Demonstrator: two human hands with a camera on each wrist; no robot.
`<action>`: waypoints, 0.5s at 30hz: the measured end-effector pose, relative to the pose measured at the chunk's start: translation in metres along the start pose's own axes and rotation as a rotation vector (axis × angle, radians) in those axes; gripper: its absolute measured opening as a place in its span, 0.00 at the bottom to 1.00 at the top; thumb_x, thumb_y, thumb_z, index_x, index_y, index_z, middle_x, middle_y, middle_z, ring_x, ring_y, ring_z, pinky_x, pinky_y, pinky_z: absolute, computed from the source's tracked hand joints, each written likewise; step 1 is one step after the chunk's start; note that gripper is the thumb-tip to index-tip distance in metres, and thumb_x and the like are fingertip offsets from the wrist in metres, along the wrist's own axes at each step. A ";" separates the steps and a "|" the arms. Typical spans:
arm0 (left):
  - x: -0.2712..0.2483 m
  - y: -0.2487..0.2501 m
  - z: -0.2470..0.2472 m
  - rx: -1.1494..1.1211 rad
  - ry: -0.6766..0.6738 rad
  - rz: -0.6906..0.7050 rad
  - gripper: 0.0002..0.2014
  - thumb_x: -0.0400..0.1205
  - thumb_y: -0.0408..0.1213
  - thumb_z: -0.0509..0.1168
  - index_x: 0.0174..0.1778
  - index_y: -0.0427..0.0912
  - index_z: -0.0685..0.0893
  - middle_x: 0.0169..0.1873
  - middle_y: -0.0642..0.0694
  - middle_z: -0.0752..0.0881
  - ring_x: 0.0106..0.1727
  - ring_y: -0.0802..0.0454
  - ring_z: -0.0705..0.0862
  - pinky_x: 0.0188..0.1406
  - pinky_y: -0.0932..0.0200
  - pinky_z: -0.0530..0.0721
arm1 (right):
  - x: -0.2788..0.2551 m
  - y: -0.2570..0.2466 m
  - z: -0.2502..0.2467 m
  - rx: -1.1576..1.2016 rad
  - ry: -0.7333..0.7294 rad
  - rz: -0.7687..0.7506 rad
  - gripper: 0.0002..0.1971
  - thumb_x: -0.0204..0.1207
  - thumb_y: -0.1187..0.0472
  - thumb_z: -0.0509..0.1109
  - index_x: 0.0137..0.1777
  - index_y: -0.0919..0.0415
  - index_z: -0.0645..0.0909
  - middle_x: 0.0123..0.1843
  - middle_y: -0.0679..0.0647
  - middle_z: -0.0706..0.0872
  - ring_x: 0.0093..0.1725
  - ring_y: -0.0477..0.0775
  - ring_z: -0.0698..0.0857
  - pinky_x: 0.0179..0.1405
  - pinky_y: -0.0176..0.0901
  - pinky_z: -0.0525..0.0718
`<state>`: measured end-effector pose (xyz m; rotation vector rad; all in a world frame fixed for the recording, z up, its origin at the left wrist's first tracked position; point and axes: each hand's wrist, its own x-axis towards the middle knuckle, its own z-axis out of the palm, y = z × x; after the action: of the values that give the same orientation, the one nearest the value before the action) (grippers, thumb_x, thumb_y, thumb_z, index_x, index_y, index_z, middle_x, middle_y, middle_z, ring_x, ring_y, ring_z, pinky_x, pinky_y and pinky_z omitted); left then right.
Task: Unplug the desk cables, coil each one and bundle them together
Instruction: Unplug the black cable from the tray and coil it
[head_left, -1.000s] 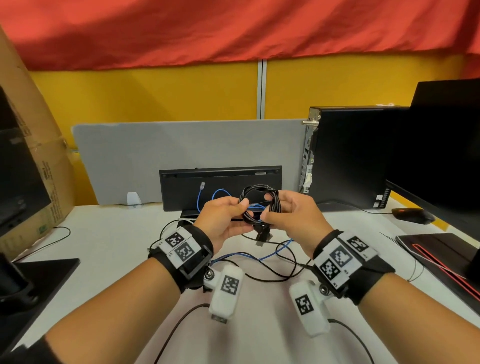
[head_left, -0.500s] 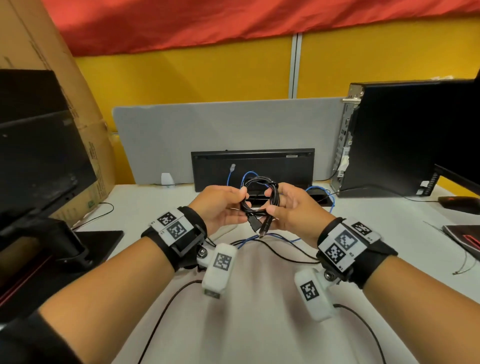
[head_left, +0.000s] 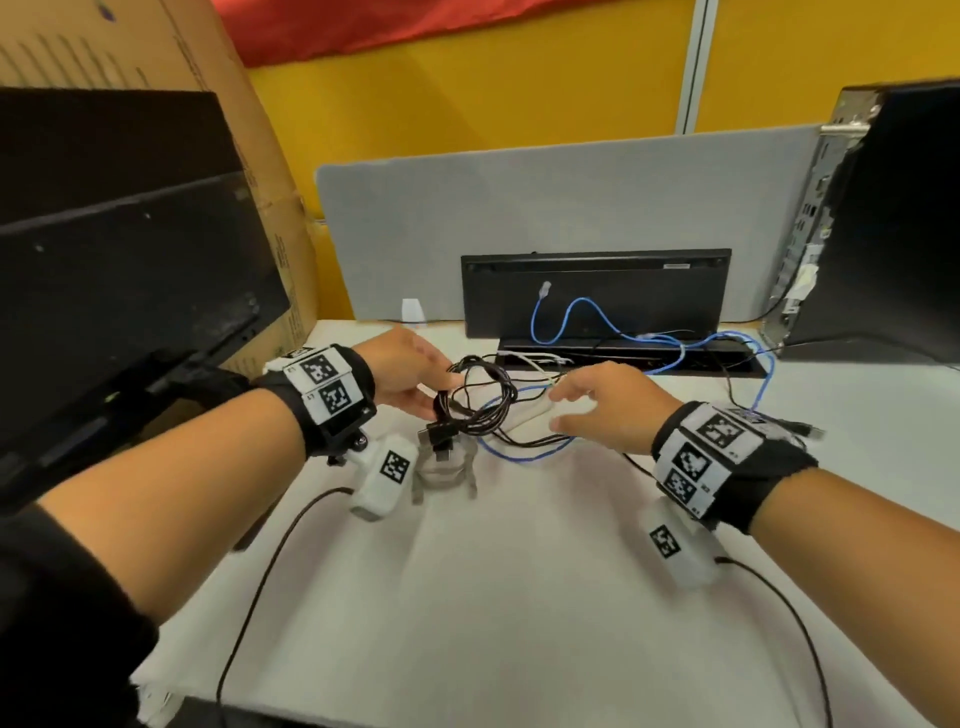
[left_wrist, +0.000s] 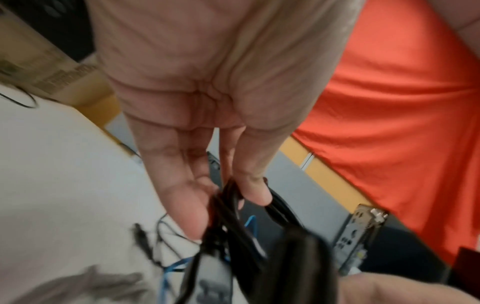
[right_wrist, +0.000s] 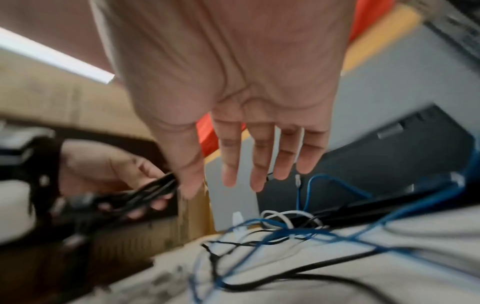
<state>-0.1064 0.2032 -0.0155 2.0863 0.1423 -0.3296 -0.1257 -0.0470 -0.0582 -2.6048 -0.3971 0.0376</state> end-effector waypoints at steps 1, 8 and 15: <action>0.000 -0.005 0.000 0.034 -0.001 -0.027 0.07 0.75 0.31 0.77 0.46 0.35 0.89 0.41 0.41 0.92 0.28 0.50 0.89 0.32 0.58 0.89 | 0.001 0.002 0.001 -0.108 -0.039 -0.003 0.20 0.71 0.46 0.76 0.63 0.45 0.83 0.64 0.46 0.82 0.69 0.54 0.74 0.67 0.53 0.77; 0.006 -0.025 0.024 0.263 -0.048 -0.166 0.15 0.78 0.31 0.74 0.59 0.29 0.86 0.53 0.30 0.88 0.44 0.37 0.88 0.55 0.42 0.88 | 0.006 0.016 0.003 -0.399 -0.364 0.001 0.19 0.78 0.50 0.71 0.68 0.49 0.82 0.68 0.48 0.82 0.66 0.52 0.80 0.68 0.46 0.77; 0.013 -0.031 0.033 0.788 -0.063 -0.133 0.20 0.80 0.44 0.72 0.59 0.29 0.86 0.43 0.38 0.83 0.43 0.45 0.80 0.53 0.52 0.84 | 0.012 0.042 -0.004 -0.365 -0.190 0.072 0.09 0.80 0.58 0.69 0.56 0.52 0.88 0.56 0.51 0.86 0.57 0.54 0.83 0.58 0.42 0.80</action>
<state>-0.1067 0.1904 -0.0606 2.8450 0.1245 -0.6028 -0.1028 -0.0804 -0.0741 -2.9878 -0.4077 0.2617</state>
